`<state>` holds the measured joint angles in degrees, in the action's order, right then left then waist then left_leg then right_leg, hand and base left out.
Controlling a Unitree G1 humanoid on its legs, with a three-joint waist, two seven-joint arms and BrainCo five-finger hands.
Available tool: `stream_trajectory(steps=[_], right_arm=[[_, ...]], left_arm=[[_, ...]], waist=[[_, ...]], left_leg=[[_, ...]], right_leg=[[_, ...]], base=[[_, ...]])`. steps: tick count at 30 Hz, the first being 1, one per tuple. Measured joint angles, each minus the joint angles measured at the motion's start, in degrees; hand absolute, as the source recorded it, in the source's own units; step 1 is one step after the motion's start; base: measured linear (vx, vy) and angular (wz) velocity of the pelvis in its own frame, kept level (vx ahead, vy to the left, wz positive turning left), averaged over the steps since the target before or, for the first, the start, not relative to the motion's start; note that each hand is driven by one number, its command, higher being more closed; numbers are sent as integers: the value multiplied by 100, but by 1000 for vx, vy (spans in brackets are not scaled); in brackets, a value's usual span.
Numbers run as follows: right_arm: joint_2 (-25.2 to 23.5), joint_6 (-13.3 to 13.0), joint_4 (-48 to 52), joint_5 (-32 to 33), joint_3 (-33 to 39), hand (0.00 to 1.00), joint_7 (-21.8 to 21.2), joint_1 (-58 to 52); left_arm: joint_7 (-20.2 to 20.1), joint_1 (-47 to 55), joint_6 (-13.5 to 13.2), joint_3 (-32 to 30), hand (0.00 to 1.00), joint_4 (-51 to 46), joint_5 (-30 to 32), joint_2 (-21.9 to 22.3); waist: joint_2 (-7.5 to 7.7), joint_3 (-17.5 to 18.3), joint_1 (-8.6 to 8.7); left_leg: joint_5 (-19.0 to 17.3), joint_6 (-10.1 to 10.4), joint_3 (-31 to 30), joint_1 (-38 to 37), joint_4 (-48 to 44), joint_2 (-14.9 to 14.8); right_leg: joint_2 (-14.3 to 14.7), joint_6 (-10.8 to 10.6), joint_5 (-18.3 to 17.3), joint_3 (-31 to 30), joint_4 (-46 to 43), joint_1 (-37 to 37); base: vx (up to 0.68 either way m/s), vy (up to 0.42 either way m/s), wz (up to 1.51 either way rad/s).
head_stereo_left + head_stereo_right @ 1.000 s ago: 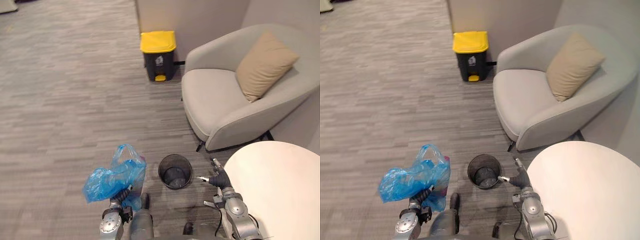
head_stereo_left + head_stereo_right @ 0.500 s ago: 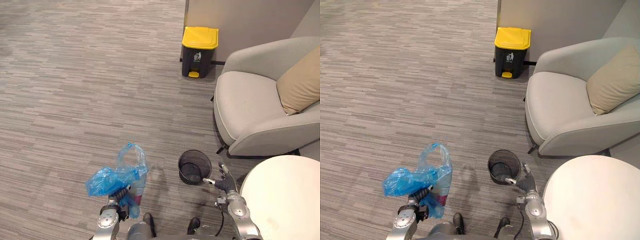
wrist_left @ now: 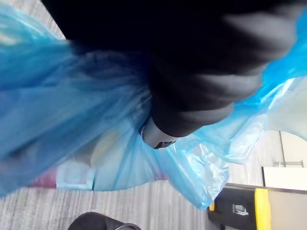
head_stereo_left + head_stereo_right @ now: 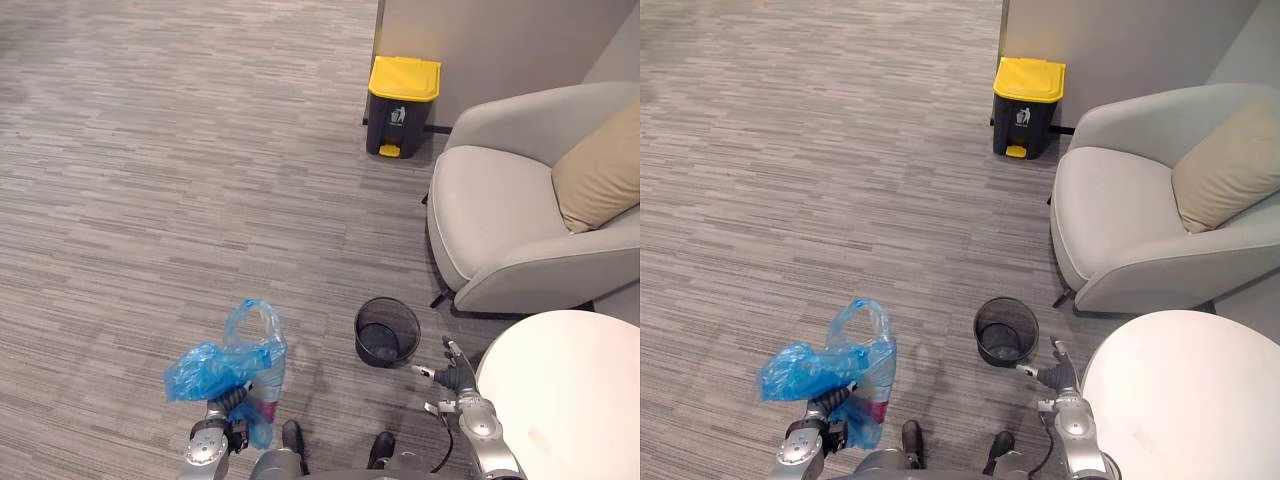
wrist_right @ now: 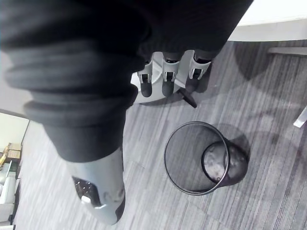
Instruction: Gather rubbish on tea table into small bin, then transfer packed bag to large trash can.
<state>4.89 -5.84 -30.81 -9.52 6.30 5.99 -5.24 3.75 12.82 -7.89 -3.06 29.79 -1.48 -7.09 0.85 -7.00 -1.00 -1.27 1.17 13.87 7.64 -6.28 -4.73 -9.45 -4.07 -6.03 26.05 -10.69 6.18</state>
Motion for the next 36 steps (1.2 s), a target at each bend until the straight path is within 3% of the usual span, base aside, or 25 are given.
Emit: stream_trajectory(steps=[2, 4, 6, 7, 8, 10, 11, 13, 14, 15, 17, 18, 20, 22, 23, 25, 26, 28, 30, 31, 32, 33, 35, 36], right_arm=[[-14, 9, -2, -3, -17, 0, -8, -49], [-24, 18, 14, -3, -16, 0, -9, -143], [-20, 19, 73, -2, -16, 0, -4, -203], [-32, 18, 110, 0, -33, 0, -6, -282], [-69, 19, 141, 6, -33, 0, -7, -346], [-165, 19, 289, 48, -33, 0, -9, -439], [-175, 13, 331, 57, -27, 0, -7, -420], [-166, 15, 353, 102, 6, 0, 1, -433], [-157, 25, 352, 104, 14, 0, 2, -444], [-129, 41, 347, 106, 34, 0, 1, -444], [-10, 109, 467, 114, 104, 0, 6, -461], [-1, 112, 624, 163, 131, 0, 4, -462], [-20, 129, 785, 225, 181, 0, -1, -488], [0, 128, 1016, 239, 176, 0, 0, -648], [12, 118, 1219, 284, 150, 0, 4, -687], [23, 85, 1286, 339, 115, 0, 18, -564], [21, 85, 1301, 351, 115, 0, 26, -490], [-36, 108, 1301, 412, 80, 0, 29, -475], [-160, 130, 1301, 446, 68, 0, 42, -471], [-205, 130, 1306, 449, 71, 0, 53, -502], [-168, 130, 1375, 450, 73, 0, 58, -573], [-269, 176, 1228, 450, 69, 0, 71, -536], [-381, 196, 1211, 449, 64, 0, 107, -623], [-379, 198, 1203, 447, 65, 0, 124, -686]], left_arm=[[0, 64, 4, -36, 100, -112, -1, -1], [3, 137, 31, -45, 100, -240, -1, -10], [3, 230, 63, -15, 100, -414, 1, 23], [6, 246, 81, -10, 100, -592, 0, 22], [11, 227, 87, -11, 100, -708, -2, 16], [23, 144, 85, -32, 100, -796, -3, -2], [28, 67, 95, -48, 100, -794, -3, -13], [26, -39, 106, -31, 100, -791, -2, -7], [25, -134, 99, -41, 100, -789, -3, -21], [21, -237, 95, -42, 100, -718, 1, -45], [10, -348, 116, 62, 100, -650, 10, 49], [4, -370, 109, 93, 100, -688, 76, 96], [-6, -439, 111, 90, 100, -694, 124, 216], [-83, -417, 111, 93, 100, -760, 200, 362], [-122, -310, 96, 85, 100, -924, 215, 451], [-127, -247, 87, 76, 100, -991, 215, 482], [-129, -258, 88, 34, 100, -1001, 215, 493], [-126, -257, 94, 1, 100, -1004, 215, 481], [-127, -254, 104, 11, 100, -1004, 216, 479], [-126, -263, 103, 12, 100, -1006, 216, 481], [-120, -238, 102, 22, 100, -1013, 216, 559], [-113, -257, 122, 8, 100, -923, 216, 553], [-111, -327, 174, 22, 100, -922, 218, 461], [-107, -288, 179, 27, 100, -979, 218, 470]], waist=[[140, -89, 4], [268, -122, -1], [286, -168, 21], [289, -183, 22], [203, -279, 20], [251, -287, 28], [273, -297, 24], [267, -302, 62], [288, -295, 145], [392, -281, 208], [123, -328, 183], [69, -314, 251], [9, -318, 363], [-5, -324, 349], [-19, -326, 275], [-24, -313, 162], [-15, -309, 101], [-8, -313, -73], [-1, -325, -141], [20, -323, -144], [-133, -263, -163], [-25, -277, -138], [196, -180, -93], [235, -157, -121]], left_leg=[[-489, -57, -132, 288, -796, 76], [-959, -127, -292, 382, -1313, 181], [-1151, -204, -416, 358, -1512, 241], [-1247, -268, -563, 262, -1602, 273], [-1317, -323, -664, 177, -1622, 252], [-1450, -351, -889, 63, -1601, 236], [-1535, -326, -993, -97, -1491, 241], [-1569, -285, -1152, -286, -1292, 271], [-1582, -183, -1270, -421, -1168, 309], [-1674, -32, -1506, -608, -1161, 387], [-1666, 158, -1591, -803, -1054, 218], [-1545, 365, -1580, -878, -972, 132], [-1417, 590, -1490, -920, -1246, -33], [-1204, 888, -1242, -699, -2528, -285], [-999, 908, -948, -222, -3856, -573], [-1199, 576, -506, 322, -4841, -808], [-1348, 325, -288, 689, -4946, -872], [-1523, 41, -127, 1030, -4463, -927], [-1532, 25, -255, 1289, -3639, -883], [-1447, 102, -389, 1326, -3096, -813], [-819, 281, -711, 1176, -1935, -841], [-479, 501, -660, 1158, -2069, -783], [-815, 383, -450, 1132, -2179, -601], [-1000, 301, -298, 1098, -2384, -599]], right_leg=[[-334, -142, -514, -31, -861, 151], [-566, -161, -720, -138, -1537, 195], [-644, -170, -634, -806, -2281, 441], [-638, -105, -361, -1258, -3057, 772], [-516, -214, -504, -1600, -3410, 1026], [-110, -158, -898, -1851, -3300, 1255], [126, -145, -969, -1810, -3037, 1508], [310, -146, -945, -1695, -2627, 1728], [404, -74, -802, -1657, -2081, 1790], [452, 432, -38, -1728, -1588, 1635], [520, 645, -265, -1448, -1727, 1446], [474, 674, -480, -1243, -1802, 1344], [540, 777, -573, -901, -1606, 900], [727, 797, -584, -715, -1221, 185], [875, 809, -591, -803, -883, -294], [968, 818, -597, -1017, -512, -677], [964, 817, -596, -1216, -359, -796], [904, 817, -597, -1588, -290, -880], [776, 775, -620, -1859, -296, -1007], [681, 558, -747, -1983, -362, -1045], [676, 148, -1016, -2164, -481, -1061], [535, -65, -1337, -2381, -537, -1100], [283, -96, -1316, -2548, -496, -1070], [196, -173, -1264, -2678, -504, -1079]], base=[[63, 66, 32], [136, 37, 42], [204, 84, 42], [261, 124, 45], [275, 103, 50], [309, -2, 54], [279, -38, 46], [303, -80, 57], [484, -157, 106], [462, -165, 97], [608, -181, 60], [488, -141, 56], [465, -165, 78], [476, -136, 48], [304, -37, -13], [336, 19, -44], [289, 55, -57], [258, 142, -81], [296, 267, -74], [278, 304, -79], [255, 356, -96], [249, 352, -83], [265, 314, -48], [298, 302, -52]])
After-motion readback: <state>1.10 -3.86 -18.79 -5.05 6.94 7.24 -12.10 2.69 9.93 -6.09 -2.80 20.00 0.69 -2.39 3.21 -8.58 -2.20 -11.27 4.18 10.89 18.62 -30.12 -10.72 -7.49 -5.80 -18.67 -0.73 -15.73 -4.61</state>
